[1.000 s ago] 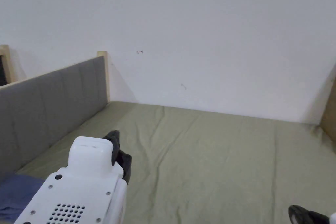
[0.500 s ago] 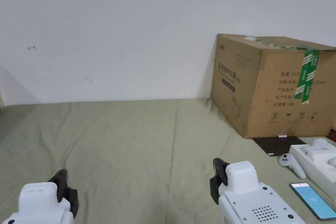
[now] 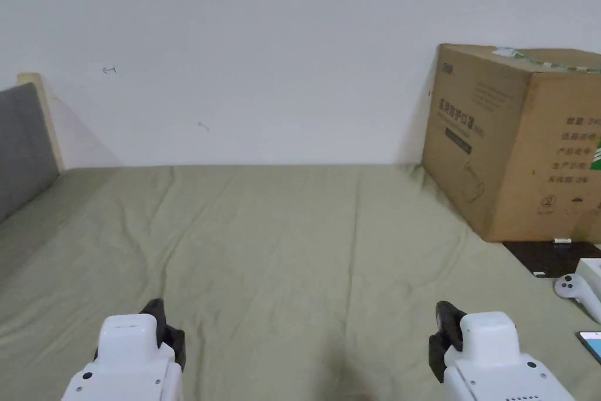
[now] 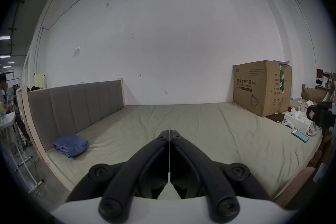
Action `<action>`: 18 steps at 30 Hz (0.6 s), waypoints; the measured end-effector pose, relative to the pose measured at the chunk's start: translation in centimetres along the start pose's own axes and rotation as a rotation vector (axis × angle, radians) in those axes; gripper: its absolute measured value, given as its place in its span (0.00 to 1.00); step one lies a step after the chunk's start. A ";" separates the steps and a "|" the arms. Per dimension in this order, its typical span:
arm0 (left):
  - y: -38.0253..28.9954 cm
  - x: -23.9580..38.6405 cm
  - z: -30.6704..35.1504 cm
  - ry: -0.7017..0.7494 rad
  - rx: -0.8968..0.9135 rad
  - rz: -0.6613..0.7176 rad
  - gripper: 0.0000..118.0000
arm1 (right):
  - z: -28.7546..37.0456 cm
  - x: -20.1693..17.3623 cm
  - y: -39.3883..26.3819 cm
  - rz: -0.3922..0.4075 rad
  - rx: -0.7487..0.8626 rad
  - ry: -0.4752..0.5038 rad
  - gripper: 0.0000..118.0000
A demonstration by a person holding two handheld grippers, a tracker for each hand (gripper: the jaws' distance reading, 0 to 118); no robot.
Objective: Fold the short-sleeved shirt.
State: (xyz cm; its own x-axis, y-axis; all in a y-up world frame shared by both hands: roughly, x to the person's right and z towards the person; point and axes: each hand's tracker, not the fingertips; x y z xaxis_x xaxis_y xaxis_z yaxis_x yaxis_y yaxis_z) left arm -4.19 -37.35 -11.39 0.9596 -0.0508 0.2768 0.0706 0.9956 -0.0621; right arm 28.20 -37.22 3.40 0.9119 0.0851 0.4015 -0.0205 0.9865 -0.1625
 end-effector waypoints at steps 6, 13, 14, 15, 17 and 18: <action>0.1 -0.5 -0.4 -0.001 -0.016 0.031 1.00 | -0.2 0.0 -0.3 -0.024 -0.010 0.012 0.84; 0.1 0.0 0.0 -0.004 -0.021 0.010 1.00 | 0.1 -1.5 -0.4 0.010 0.013 -0.008 1.00; 0.1 0.2 0.0 -0.001 -0.021 0.005 1.00 | 0.0 -1.2 -0.4 0.008 0.008 -0.012 1.00; 0.2 0.2 0.1 0.000 -0.020 0.001 1.00 | 0.0 -1.1 -0.4 0.007 0.002 -0.015 1.00; 0.0 0.3 0.3 0.000 -0.012 -0.004 1.00 | 0.0 -1.1 -0.4 0.000 -0.003 -0.016 1.00; 0.0 0.3 0.5 0.006 -0.006 -0.004 1.00 | 0.0 -0.9 -0.4 -0.006 -0.004 -0.015 1.00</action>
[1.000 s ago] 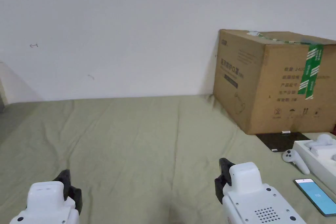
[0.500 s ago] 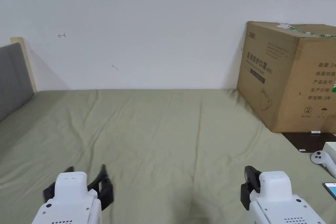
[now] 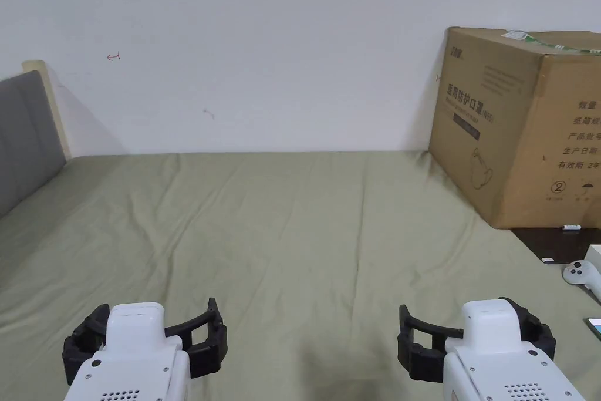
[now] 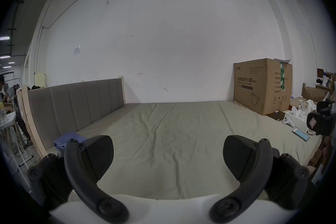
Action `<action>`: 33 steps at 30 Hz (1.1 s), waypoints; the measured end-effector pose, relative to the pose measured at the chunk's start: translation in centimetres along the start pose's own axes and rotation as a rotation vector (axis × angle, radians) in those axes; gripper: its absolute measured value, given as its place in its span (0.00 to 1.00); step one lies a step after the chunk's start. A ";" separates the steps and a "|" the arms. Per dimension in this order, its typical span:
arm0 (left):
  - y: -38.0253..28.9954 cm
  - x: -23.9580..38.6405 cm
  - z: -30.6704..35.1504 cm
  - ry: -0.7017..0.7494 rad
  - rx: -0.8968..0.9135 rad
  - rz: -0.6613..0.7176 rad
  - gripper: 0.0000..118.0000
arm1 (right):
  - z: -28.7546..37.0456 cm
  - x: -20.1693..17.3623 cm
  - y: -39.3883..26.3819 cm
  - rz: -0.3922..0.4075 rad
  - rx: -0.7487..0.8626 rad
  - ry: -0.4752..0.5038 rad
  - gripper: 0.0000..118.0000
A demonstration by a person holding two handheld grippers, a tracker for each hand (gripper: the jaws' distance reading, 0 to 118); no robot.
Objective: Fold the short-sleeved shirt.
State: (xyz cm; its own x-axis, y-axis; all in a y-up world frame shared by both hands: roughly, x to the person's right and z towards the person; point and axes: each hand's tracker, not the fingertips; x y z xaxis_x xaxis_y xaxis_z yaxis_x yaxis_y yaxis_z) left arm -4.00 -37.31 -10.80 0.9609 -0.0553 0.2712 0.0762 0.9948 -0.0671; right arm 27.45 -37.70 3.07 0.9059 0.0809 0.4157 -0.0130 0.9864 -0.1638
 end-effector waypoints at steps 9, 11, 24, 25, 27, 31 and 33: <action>0.1 0.5 0.3 0.012 -0.006 0.010 1.00 | -0.2 0.5 0.2 -0.066 -0.020 0.040 1.00; 0.0 0.8 0.4 0.003 -0.003 -0.010 1.00 | 0.1 0.5 0.1 -0.069 -0.015 0.064 1.00; -0.2 0.2 0.2 -0.009 -0.006 0.019 1.00 | -0.2 0.0 0.3 -0.044 -0.018 0.040 1.00; -0.2 0.2 0.2 -0.005 -0.007 0.023 1.00 | -0.3 -0.1 0.4 -0.036 -0.017 0.043 1.00; -0.2 0.2 0.1 -0.004 -0.010 0.024 1.00 | -0.2 -0.4 0.4 -0.026 -0.015 0.047 1.00; -0.2 0.5 0.1 -0.008 -0.010 -0.001 1.00 | -0.4 -0.7 0.4 -0.017 -0.021 0.049 1.00; -0.2 0.7 0.2 -0.014 -0.010 -0.011 1.00 | -0.7 -0.7 0.4 -0.018 -0.027 0.050 1.00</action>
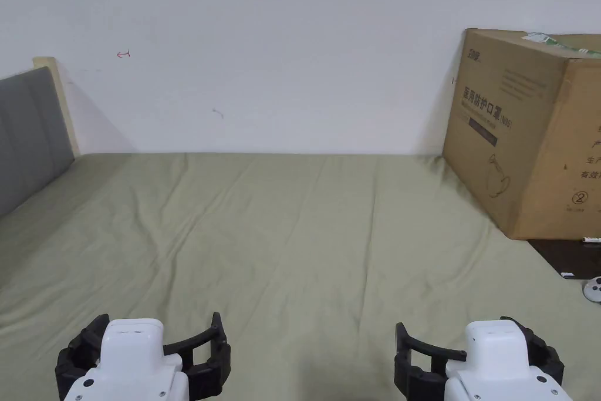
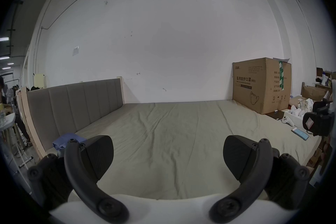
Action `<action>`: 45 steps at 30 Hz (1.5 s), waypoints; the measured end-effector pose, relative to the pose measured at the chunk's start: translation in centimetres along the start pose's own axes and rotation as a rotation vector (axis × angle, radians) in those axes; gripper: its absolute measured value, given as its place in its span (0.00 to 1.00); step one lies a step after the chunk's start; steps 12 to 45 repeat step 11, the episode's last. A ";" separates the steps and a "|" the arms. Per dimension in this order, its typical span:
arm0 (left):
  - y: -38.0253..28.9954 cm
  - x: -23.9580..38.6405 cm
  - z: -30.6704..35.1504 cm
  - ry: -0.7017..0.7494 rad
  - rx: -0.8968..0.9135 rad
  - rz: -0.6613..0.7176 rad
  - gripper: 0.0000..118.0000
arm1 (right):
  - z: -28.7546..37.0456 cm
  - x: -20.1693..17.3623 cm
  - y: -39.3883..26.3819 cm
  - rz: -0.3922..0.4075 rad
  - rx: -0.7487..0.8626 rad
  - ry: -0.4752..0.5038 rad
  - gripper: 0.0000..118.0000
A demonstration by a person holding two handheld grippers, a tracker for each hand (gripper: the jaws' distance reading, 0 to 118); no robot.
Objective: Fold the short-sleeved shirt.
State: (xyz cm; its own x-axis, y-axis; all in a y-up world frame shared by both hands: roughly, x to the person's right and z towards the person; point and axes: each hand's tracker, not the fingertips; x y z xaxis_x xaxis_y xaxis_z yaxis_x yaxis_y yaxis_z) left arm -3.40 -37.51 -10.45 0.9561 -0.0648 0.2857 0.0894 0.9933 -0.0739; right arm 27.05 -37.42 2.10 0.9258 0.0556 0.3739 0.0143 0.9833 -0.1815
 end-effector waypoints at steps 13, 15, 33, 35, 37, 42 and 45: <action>0.0 0.4 -0.2 -0.012 0.005 -0.024 1.00 | -0.4 -0.1 0.0 -0.011 -0.019 -0.078 1.00; 0.0 0.4 -0.2 -0.012 0.005 -0.024 1.00 | -0.4 -0.1 0.0 -0.011 -0.019 -0.078 1.00; 0.0 0.4 -0.2 -0.012 0.005 -0.024 1.00 | -0.4 -0.1 0.0 -0.011 -0.019 -0.078 1.00; 0.0 0.4 -0.2 -0.012 0.005 -0.024 1.00 | -0.4 -0.1 0.0 -0.011 -0.019 -0.078 1.00; 0.0 0.4 -0.2 -0.012 0.005 -0.024 1.00 | -0.4 -0.1 0.0 -0.011 -0.019 -0.078 1.00; 0.0 0.4 -0.2 -0.012 0.005 -0.024 1.00 | -0.4 -0.1 0.0 -0.011 -0.019 -0.078 1.00; 0.0 0.4 -0.2 -0.012 0.005 -0.024 1.00 | -0.4 -0.1 0.0 -0.011 -0.019 -0.078 1.00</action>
